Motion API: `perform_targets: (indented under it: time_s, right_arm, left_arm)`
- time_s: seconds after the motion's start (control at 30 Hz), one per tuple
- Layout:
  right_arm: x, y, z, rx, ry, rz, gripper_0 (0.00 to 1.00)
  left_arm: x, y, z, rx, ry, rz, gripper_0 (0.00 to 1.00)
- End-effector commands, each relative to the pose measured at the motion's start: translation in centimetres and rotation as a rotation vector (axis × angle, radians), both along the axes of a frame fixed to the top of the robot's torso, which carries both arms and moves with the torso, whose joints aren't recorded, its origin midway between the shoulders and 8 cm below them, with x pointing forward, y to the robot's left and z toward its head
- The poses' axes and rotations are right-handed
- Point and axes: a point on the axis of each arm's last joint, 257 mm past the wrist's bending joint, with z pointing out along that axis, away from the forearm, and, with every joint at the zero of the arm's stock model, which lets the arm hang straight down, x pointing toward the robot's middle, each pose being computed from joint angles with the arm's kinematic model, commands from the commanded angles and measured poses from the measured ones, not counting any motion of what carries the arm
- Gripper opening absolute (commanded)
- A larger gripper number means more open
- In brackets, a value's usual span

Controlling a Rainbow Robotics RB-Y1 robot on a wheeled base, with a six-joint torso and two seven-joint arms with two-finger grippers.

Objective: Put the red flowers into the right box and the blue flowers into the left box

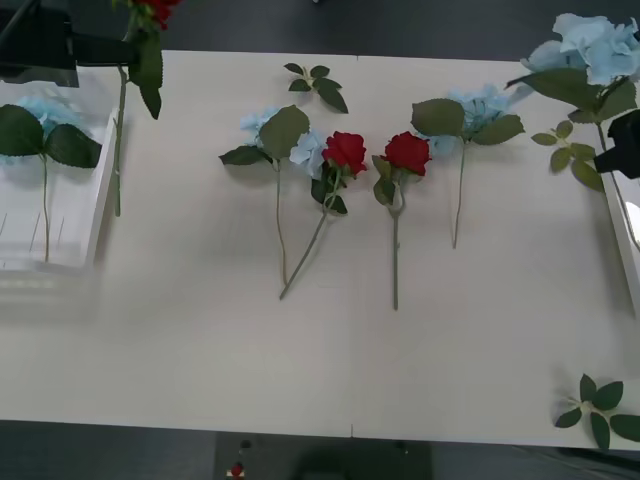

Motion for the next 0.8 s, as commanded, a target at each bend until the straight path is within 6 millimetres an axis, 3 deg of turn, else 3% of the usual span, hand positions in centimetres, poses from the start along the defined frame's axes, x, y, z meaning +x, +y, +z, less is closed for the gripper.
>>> perform_targets:
  time_s: [0.03, 0.07, 0.13, 0.37, 0.63, 0.8]
  right_arm:
    - [0.2, -4.5, -2.0, -0.108, 0.063, -0.069, 0.0]
    - [0.2, -6.4, -3.2, -0.167, 0.087, -0.101, 0.0]
    - [0.5, -7.4, -4.7, -0.223, 0.099, -0.121, 0.0]
    - [2.2, -7.1, -10.8, -0.242, 0.125, -0.167, 0.0]
    - [3.3, -5.9, -13.9, -0.182, 0.123, -0.183, 0.0]
    - [3.2, -6.3, -14.1, -0.182, 0.125, -0.192, 0.01]
  left_arm:
    - [-0.7, -3.8, 3.4, -0.066, -0.121, -0.103, 0.0]
    - [-0.7, -4.5, 3.6, -0.085, -0.147, -0.117, 0.0]
    - [-0.7, -5.0, 3.8, -0.112, -0.173, -0.125, 0.0]
    - [-1.5, -7.7, 4.0, -0.2, -0.255, -0.189, 0.0]
    - [-2.0, -9.9, 3.0, -0.219, -0.294, -0.23, 0.0]
    - [-2.2, -11.3, 2.6, -0.238, -0.305, -0.249, 0.0]
